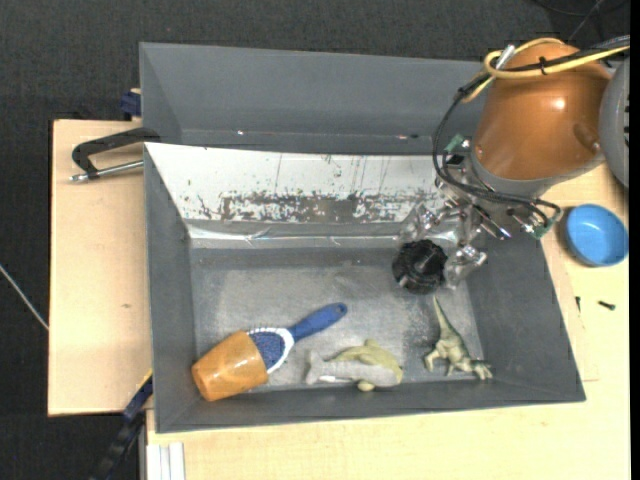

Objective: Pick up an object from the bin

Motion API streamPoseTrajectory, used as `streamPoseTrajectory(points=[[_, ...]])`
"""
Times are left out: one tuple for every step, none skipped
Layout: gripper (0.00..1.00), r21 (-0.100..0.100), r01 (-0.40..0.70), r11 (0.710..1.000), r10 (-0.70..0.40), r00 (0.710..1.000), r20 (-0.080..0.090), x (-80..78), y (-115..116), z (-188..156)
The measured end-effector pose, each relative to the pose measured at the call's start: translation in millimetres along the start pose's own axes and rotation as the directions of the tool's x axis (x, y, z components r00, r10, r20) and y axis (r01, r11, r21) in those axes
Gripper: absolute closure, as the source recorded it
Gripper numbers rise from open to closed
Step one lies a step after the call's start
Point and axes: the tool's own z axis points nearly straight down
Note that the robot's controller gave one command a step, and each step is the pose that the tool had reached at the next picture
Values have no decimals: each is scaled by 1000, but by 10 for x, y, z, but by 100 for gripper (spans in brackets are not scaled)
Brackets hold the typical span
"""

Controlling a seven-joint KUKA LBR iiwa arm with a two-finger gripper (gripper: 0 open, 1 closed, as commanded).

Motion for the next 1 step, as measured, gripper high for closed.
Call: streamPoseTrajectory(points=[[100,2,6,1000,-6,1000,2,-73,-2,-748]])
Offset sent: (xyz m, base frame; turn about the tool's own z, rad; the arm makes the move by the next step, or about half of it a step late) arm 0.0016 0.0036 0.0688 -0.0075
